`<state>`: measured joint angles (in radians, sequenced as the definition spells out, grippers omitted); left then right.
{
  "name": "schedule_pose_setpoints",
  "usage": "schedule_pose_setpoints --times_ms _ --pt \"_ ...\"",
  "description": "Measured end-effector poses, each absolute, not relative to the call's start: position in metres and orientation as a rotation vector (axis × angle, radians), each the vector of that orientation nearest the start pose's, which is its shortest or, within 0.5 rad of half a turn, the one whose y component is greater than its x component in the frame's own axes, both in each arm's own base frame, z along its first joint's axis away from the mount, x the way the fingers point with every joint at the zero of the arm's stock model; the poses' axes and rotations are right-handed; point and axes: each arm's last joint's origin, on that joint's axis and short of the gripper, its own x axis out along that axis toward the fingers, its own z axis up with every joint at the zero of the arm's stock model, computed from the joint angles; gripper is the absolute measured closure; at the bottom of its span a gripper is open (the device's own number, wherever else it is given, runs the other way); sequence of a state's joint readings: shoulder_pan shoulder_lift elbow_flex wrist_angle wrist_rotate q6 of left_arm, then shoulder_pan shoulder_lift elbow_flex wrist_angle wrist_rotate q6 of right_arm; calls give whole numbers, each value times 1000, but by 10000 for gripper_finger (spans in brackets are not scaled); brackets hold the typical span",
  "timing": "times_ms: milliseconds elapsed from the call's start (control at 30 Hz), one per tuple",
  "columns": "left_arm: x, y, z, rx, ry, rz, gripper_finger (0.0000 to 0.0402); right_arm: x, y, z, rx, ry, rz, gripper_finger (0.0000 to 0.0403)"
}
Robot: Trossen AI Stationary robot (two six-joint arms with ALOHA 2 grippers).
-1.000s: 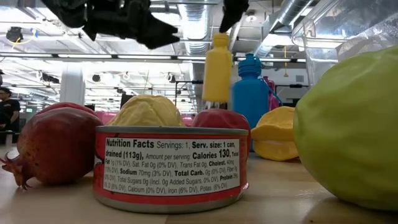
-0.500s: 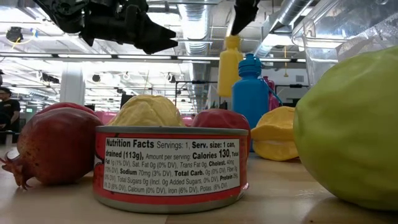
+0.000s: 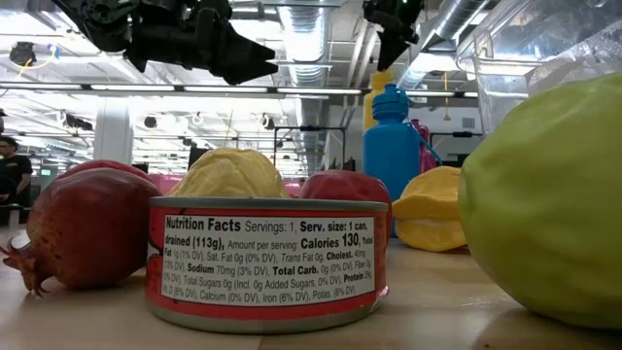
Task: Pick & Place Food Item
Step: Put the yellow water bottle into the yellow bin
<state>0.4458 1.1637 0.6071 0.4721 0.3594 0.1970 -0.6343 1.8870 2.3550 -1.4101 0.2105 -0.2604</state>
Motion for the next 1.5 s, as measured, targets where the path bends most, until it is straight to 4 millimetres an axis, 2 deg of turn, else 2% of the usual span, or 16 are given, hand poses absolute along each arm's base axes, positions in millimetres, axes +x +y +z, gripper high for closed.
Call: schedule_pose_setpoints --times_ms 233,367,667,967,1500 --pt "230 98 259 164 86 78 87 259 -229 438 60 1084 -712 368" --pt "230 98 259 162 86 75 87 247 -234 434 166 1110 -672 368" --pt "230 98 259 160 86 75 87 239 -238 432 215 1134 -672 368" --pt "230 98 259 160 86 76 87 222 -260 417 338 1160 -706 368" --pt "230 99 259 159 86 79 87 232 -276 370 412 1208 -620 368"
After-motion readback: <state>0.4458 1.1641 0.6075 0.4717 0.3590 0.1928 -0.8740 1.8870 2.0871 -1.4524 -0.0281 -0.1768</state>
